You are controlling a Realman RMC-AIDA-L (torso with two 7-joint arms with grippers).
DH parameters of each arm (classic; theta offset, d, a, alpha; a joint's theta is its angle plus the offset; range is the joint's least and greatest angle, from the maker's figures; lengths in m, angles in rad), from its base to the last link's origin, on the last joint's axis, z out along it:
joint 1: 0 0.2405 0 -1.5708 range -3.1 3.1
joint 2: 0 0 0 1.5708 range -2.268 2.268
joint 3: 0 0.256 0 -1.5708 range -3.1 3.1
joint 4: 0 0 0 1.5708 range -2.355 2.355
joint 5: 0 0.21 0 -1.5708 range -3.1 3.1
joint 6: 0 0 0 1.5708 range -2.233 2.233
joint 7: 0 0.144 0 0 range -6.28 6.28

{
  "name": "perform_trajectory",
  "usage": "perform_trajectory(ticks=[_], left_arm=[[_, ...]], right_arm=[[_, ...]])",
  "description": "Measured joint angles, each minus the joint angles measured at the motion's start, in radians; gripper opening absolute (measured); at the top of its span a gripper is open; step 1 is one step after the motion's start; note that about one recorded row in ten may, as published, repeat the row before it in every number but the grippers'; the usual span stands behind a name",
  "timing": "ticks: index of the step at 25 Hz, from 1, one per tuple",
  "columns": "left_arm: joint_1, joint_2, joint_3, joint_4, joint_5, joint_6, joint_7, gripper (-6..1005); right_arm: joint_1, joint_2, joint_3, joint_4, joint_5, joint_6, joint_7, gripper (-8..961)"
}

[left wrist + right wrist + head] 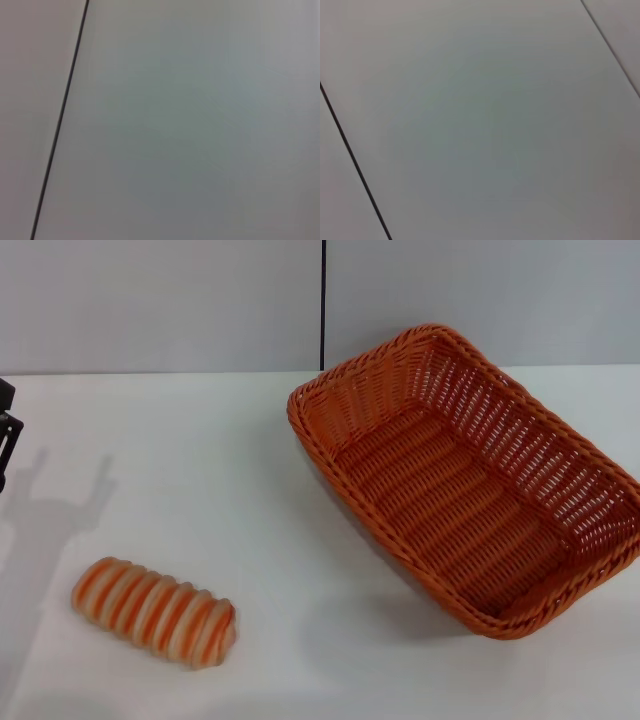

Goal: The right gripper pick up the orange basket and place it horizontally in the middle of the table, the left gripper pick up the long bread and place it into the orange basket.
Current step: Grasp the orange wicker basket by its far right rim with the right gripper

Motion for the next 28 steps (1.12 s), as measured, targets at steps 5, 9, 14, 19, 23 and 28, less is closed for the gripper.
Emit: perform_trajectory(ticks=[5,9,14,19,23,28], left_arm=[[-0.004,-0.001,0.006,0.0,0.005,-0.002,0.0,813],[-0.005,-0.002,0.007,-0.001,0.005,-0.002,0.0,813],[-0.009,-0.002,0.007,-0.002,0.005,-0.002,-0.002,813],[-0.016,-0.002,0.007,-0.003,0.005,-0.002,-0.003,813],[-0.019,-0.001,0.007,-0.004,0.005,-0.002,-0.004,813],[-0.023,-0.001,0.007,-0.004,0.005,-0.002,-0.005,813]], right_arm=[[-0.008,0.0,-0.038,0.001,-0.004,0.005,0.001,272],[-0.011,-0.001,-0.059,0.0,-0.004,0.011,0.004,270],[-0.014,-0.006,-0.14,-0.066,-0.006,0.03,0.197,268],[-0.014,-0.009,-0.264,-0.236,-0.007,0.127,0.508,265],[-0.011,-0.021,-0.313,-0.336,-0.011,0.202,0.679,264],[0.003,-0.095,-0.505,-0.466,-0.012,0.316,0.935,261]])
